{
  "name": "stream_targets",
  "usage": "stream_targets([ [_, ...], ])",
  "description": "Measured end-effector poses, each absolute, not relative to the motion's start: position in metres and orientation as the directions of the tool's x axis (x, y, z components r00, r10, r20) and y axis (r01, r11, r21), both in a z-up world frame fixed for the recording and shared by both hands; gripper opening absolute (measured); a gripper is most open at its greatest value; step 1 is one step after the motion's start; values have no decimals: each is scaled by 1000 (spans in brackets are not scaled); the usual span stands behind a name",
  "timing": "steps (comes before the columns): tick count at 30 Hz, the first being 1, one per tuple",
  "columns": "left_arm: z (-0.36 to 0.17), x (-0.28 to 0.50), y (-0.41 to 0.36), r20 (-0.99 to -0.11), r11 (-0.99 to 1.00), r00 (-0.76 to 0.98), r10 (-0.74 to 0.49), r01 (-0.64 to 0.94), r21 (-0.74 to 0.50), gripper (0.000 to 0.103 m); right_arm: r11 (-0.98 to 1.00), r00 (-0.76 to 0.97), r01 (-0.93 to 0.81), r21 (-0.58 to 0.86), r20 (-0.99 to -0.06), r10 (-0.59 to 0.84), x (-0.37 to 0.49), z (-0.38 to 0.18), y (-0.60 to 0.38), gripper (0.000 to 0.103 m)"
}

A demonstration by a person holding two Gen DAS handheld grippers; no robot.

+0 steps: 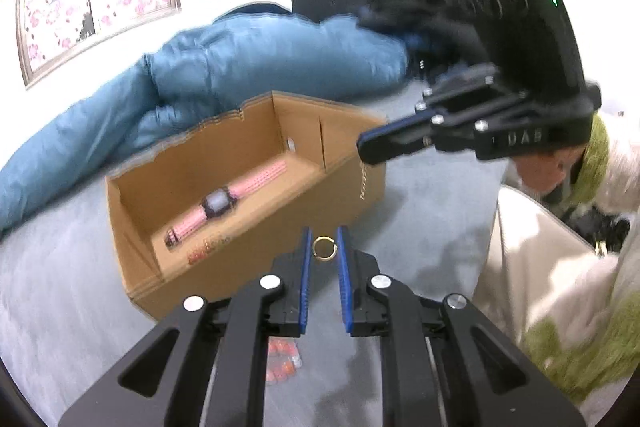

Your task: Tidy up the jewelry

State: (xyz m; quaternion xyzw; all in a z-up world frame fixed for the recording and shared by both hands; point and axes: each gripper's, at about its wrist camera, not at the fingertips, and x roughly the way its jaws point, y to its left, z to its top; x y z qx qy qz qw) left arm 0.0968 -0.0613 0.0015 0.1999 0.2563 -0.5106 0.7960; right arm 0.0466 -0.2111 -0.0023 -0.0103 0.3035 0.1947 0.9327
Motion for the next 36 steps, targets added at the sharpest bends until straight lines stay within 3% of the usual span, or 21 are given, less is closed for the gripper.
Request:
stream_targets([
  [4,27,121,-77,-566,387,359,-742,919,75,12,927,781,-364,92,-513,358,60,26,-229,0],
  [7,29,144,-96,-578,370,348,-738,925,84,12,932,788,-351,89,-509,346,76,30,-241,0],
  [16,-6,198,-152,-730,334,287,-620,939,86,12,954,705,-284,98,-653,277,132,-17,-267,0],
  [23,-24,201,-169,-773,317,293,-562,940,126,12,960,660,-260,106,-706,257,150,-39,-275,3],
  [29,-29,204,-167,-783,346,301,-544,931,118,27,963,661,-246,110,-708,249,150,-43,-280,6],
  [36,-21,204,-159,-762,370,319,-564,922,112,27,964,689,-239,114,-679,251,142,-33,-284,10],
])
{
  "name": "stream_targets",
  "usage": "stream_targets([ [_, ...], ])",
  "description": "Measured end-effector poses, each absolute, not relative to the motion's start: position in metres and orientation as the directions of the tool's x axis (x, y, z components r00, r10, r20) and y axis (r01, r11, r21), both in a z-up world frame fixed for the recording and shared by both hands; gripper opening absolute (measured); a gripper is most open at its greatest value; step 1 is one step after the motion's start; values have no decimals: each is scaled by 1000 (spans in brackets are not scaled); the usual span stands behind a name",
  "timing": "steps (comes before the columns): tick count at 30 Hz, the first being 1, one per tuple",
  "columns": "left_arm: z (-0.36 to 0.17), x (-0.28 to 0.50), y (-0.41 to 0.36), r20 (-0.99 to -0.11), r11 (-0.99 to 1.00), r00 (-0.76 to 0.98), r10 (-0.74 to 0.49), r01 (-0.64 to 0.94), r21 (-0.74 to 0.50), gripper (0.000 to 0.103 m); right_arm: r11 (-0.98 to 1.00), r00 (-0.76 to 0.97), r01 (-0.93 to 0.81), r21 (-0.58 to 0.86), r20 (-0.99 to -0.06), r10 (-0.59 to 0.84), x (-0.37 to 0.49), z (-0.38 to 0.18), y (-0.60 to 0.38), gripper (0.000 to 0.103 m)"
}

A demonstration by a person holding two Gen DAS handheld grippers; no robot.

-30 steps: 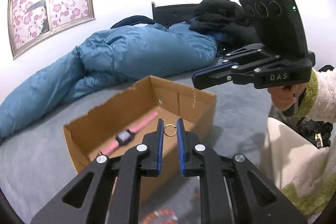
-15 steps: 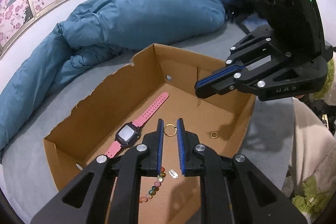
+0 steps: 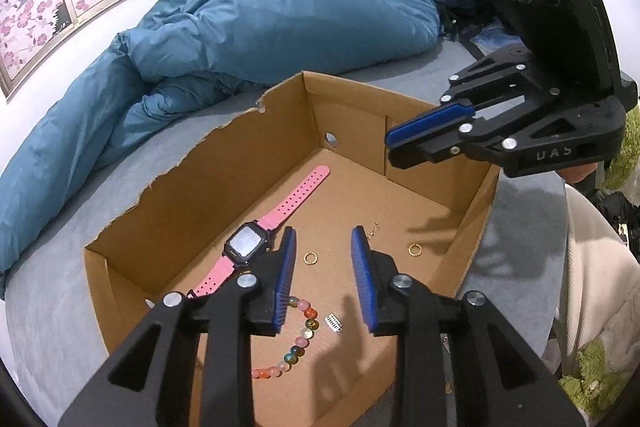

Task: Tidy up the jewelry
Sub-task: 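Bring the left tool to the butterfly charm while the right tool reaches the silver charm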

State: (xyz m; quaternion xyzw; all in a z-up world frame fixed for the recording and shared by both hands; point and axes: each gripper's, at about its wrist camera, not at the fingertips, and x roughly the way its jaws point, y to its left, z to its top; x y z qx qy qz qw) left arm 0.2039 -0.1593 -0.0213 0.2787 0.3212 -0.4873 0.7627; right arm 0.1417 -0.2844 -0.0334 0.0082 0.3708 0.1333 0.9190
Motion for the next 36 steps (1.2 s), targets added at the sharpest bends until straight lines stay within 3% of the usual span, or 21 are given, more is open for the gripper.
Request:
stream_targets([
  [13,18,156,-102,-661,391,309,-684,920,26,28,951,737,-276,141,-603,304,77,-5,-275,20],
  [24,-19,110,-70,-709,376,159,-687,913,-160,30,932,655,-312,186,-668,353,38,-45,-244,20],
  [36,-86,88,-82,-782,372,211,-587,928,-29,30,928,574,-355,115,-757,313,47,-100,-207,20],
])
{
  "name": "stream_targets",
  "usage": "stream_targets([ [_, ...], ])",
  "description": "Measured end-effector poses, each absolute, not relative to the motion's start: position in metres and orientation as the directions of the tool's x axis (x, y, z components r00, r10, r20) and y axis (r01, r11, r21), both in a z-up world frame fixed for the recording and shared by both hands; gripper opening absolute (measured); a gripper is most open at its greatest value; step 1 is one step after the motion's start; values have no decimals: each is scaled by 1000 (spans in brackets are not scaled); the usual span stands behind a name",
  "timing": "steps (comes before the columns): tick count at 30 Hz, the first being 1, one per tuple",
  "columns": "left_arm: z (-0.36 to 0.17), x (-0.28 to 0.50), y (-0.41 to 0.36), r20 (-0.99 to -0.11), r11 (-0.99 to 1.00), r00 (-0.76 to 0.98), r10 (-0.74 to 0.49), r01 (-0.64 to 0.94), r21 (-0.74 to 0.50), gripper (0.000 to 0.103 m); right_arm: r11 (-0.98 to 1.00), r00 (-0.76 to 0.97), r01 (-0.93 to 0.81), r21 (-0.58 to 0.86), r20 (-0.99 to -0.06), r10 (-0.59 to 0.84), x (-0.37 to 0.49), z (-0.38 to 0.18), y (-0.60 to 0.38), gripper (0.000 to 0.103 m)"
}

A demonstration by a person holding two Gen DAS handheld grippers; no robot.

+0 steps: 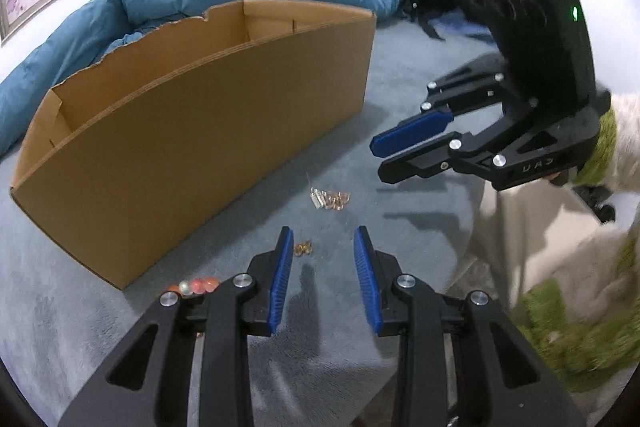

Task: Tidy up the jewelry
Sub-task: 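Bring the left tool to the butterfly charm while the right tool reaches the silver charm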

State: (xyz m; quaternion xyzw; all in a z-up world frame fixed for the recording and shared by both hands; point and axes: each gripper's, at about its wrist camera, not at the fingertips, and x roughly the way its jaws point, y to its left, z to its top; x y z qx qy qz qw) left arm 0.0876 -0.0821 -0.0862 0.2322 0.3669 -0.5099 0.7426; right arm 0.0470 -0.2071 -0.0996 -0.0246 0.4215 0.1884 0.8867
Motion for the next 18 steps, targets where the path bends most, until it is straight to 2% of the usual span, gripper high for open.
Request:
stream_targets([
  [13,-112,95,-89,-800,369,263,-539,928,56,30,924,559,-368,105,-769,310,61,-115,-197,19],
  [18,-116,96,-91,-802,366,264,-535,929,62,25,925,556,-362,115,-770,313,68,-118,-199,19],
])
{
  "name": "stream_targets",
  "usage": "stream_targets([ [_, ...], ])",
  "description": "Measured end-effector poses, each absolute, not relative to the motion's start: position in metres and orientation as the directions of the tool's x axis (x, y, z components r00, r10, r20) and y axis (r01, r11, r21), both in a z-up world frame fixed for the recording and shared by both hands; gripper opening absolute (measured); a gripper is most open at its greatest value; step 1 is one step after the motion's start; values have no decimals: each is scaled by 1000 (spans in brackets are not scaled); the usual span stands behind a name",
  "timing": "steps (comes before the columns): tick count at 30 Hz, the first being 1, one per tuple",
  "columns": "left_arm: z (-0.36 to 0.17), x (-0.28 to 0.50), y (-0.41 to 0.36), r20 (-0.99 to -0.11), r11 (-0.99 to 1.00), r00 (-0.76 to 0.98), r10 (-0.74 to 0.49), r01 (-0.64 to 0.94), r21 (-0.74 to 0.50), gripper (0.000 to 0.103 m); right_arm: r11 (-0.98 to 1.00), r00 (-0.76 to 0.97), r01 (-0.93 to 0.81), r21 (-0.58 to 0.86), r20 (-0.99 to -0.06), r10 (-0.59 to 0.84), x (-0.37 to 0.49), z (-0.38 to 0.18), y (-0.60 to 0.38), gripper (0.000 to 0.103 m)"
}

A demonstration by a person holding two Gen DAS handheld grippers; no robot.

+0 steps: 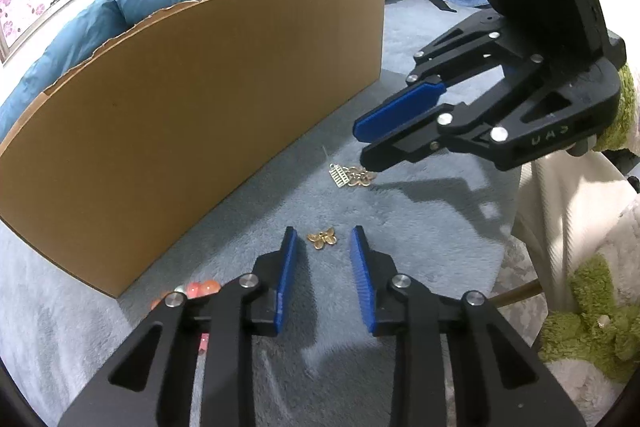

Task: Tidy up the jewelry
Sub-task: 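Bring the left tool to the butterfly charm while the right tool reaches the silver charm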

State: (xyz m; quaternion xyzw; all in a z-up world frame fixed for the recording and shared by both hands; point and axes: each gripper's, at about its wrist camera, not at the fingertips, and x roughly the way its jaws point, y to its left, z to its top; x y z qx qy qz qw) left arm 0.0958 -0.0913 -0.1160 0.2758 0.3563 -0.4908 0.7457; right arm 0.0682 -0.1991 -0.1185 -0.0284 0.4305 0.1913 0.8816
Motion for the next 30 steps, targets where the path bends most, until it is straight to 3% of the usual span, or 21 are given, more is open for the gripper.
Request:
stream_targets([
  [9,-117,96,-88,-803,369,257,-538,928,50,15,930,540,-326,169,-774,330,84,-125,-207,19],
  [30,-118,97,-89,-801,370,253,-543,928,42,13,917,495,-369,155,-802,335,93,-136,-191,4],
])
